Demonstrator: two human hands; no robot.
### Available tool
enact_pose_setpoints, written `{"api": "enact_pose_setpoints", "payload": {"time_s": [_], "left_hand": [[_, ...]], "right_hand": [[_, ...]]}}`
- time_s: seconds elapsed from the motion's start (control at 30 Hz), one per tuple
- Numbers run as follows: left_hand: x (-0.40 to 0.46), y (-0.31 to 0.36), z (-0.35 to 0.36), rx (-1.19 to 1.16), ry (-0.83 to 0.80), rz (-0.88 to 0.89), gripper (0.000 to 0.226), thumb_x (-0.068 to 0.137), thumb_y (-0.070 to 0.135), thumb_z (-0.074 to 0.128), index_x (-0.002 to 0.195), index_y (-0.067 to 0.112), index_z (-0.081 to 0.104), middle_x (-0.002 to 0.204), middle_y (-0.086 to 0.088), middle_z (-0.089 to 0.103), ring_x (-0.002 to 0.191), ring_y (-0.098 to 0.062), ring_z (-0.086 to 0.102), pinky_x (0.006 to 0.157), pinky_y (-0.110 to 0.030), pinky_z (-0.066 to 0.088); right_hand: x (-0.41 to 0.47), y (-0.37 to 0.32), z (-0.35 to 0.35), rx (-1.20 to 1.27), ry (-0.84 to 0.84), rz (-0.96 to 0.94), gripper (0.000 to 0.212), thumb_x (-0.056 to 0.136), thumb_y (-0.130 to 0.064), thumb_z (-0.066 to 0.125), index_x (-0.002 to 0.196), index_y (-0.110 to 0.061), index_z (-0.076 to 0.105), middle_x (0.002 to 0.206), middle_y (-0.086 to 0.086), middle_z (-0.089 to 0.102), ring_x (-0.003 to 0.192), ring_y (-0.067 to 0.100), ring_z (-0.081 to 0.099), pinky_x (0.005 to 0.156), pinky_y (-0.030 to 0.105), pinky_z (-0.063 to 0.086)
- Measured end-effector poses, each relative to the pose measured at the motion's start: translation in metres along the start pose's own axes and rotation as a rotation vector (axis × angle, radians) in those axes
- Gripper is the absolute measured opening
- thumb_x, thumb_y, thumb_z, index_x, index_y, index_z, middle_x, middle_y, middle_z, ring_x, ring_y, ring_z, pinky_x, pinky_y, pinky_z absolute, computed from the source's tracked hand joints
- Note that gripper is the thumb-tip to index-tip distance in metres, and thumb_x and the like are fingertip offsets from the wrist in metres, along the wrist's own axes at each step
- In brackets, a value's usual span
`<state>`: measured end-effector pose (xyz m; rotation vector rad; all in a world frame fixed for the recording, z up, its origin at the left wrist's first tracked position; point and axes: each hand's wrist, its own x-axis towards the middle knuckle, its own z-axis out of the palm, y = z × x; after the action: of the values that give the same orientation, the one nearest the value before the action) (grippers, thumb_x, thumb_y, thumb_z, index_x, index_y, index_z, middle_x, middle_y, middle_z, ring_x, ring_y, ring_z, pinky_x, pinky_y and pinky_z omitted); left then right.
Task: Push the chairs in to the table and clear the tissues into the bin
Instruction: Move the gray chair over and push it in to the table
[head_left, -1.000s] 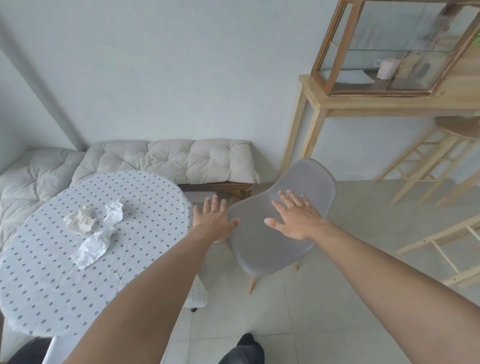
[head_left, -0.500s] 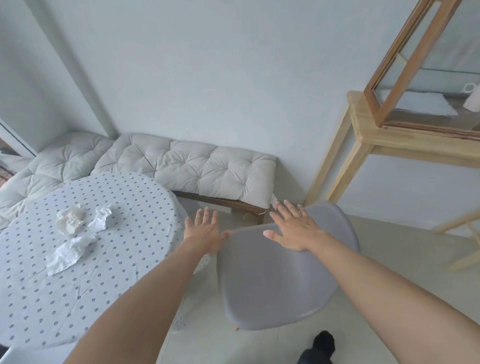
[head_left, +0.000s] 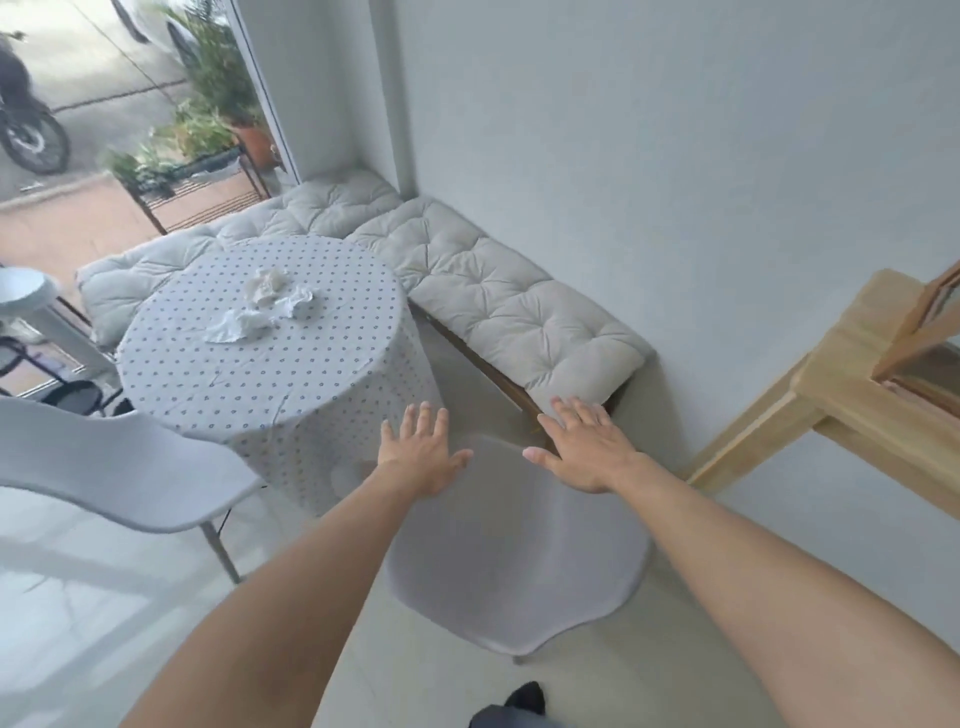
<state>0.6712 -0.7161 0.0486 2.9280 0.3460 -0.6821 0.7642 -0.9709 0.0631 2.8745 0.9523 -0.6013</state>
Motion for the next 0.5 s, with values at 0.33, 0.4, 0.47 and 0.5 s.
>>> {"api": "enact_pose_setpoints", "payload": {"time_s": [0.33,0.4,0.47,0.5], "left_hand": [[-0.106,0.098,0.082,-0.097,0.0,-0.145,0.088,0.101,0.071,0.024,0.164,0.019,-0.007,0.174,-0.011,-0.011,0.16,-0.032,-0.013,0.127,-0.062,0.001],[-0.122,0.119,0.099,-0.139,-0.019,-0.176,0.088,0.101,0.071,0.024,0.164,0.018,-0.006,0.174,-0.011,-0.01,0.16,-0.032,-0.011,0.127,-0.061,0.002],[-0.132,0.139,0.117,-0.154,-0.023,-0.204,0.088,0.101,0.071,0.024,0.164,0.018,-0.006,0.174,-0.012,-0.009,0.16,-0.033,-0.01,0.127,-0.062,0.002],[-0.134,0.15,0.123,-0.168,-0.022,-0.225,0.088,0.101,0.071,0.024,0.164,0.018,-0.005,0.174,-0.012,-0.008,0.16,-0.033,-0.01,0.127,-0.062,0.002]], "right_hand": [[-0.07,0.033,0.041,-0.124,-0.005,-0.232,0.084,0.098,-0.077,0.016,0.162,-0.023,0.022,0.174,0.009,0.003,0.159,0.029,-0.003,0.127,0.055,0.005],[-0.076,0.04,0.049,-0.122,-0.065,-0.274,0.083,0.098,-0.076,0.017,0.162,-0.023,0.022,0.174,0.008,0.002,0.16,0.027,-0.005,0.128,0.054,0.006],[-0.077,0.047,0.06,-0.15,-0.099,-0.337,0.082,0.099,-0.075,0.018,0.162,-0.023,0.023,0.174,0.008,0.002,0.16,0.027,-0.005,0.127,0.055,0.007],[-0.076,0.051,0.064,-0.175,-0.111,-0.37,0.08,0.1,-0.074,0.019,0.162,-0.023,0.025,0.174,0.008,0.004,0.16,0.027,-0.004,0.127,0.055,0.007]]}}
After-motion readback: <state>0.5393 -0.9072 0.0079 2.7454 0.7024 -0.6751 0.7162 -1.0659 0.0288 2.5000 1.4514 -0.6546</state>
